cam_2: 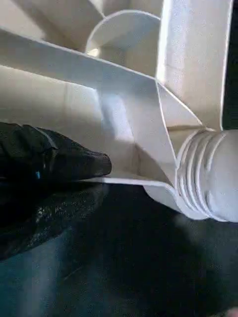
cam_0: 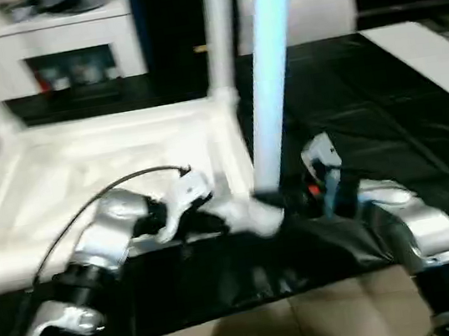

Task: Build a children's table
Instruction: Rotate leg to tighten

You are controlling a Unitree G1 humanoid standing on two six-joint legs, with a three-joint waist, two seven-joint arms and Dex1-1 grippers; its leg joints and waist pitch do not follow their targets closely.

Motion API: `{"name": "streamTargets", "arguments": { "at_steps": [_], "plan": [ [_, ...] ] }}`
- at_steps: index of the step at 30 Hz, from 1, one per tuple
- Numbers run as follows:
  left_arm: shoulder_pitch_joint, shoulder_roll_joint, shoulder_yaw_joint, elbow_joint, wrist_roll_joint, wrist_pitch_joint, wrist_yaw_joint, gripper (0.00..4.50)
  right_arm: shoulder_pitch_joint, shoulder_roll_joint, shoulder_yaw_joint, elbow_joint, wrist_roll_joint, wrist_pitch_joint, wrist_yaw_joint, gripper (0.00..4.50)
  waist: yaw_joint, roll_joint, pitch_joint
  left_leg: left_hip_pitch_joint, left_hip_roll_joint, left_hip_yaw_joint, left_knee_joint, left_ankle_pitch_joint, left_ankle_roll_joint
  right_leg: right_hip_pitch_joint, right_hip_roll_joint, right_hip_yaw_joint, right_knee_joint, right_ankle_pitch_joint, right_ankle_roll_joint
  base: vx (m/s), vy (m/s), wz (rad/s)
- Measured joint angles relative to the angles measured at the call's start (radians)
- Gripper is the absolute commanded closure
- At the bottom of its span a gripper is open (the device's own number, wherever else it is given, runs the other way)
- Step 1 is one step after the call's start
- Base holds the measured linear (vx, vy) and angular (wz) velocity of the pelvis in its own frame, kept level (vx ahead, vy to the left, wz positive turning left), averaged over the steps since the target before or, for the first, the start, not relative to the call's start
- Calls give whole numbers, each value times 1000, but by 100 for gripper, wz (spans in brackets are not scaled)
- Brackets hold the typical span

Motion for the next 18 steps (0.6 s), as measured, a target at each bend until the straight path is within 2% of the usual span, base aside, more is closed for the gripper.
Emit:
{"name": "streamTargets", "arguments": {
  "at_steps": [8,9,10,11,13,15,18],
  "plan": [
    [-49,-158,60,49,37,95,306,450,-122,184,-67,94,-115,20,-432,250,0,0,0,-3,0,-1,-4,0,0,-4,2,0,-1,3,-3,0,0,0],
    [-51,-164,61,49,38,98,319,450,-127,191,-71,104,-119,11,-448,250,0,0,0,-4,-1,-1,-4,-1,0,-4,1,0,-2,3,-3,0,0,0],
    [-51,-167,61,47,37,103,326,450,-130,194,-72,111,-119,2,-455,215,1,0,0,-4,-1,-1,-6,-1,1,-4,1,0,-4,3,-3,0,0,0],
    [-52,-168,61,44,37,104,327,450,-128,199,-75,116,-119,-16,-457,215,1,0,0,-4,-1,-1,-7,-1,1,-4,1,0,-5,3,-3,0,0,0],
    [-51,-167,60,41,36,104,326,450,-123,204,-78,117,-119,-34,-457,175,2,0,0,-4,-1,0,-9,-1,1,-4,1,0,-7,3,-3,0,0,0],
    [-51,-159,57,38,36,103,326,450,-106,204,-74,103,-117,-46,-435,173,1,0,0,-4,-1,0,-10,-1,1,-4,2,0,-8,3,-4,0,0,0],
    [-44,-138,56,36,36,76,305,450,-79,189,-61,76,-110,-58,-381,132,-3,0,0,-4,0,0,-11,-1,1,-4,2,-1,-9,3,-4,0,0,0]
  ]
}}
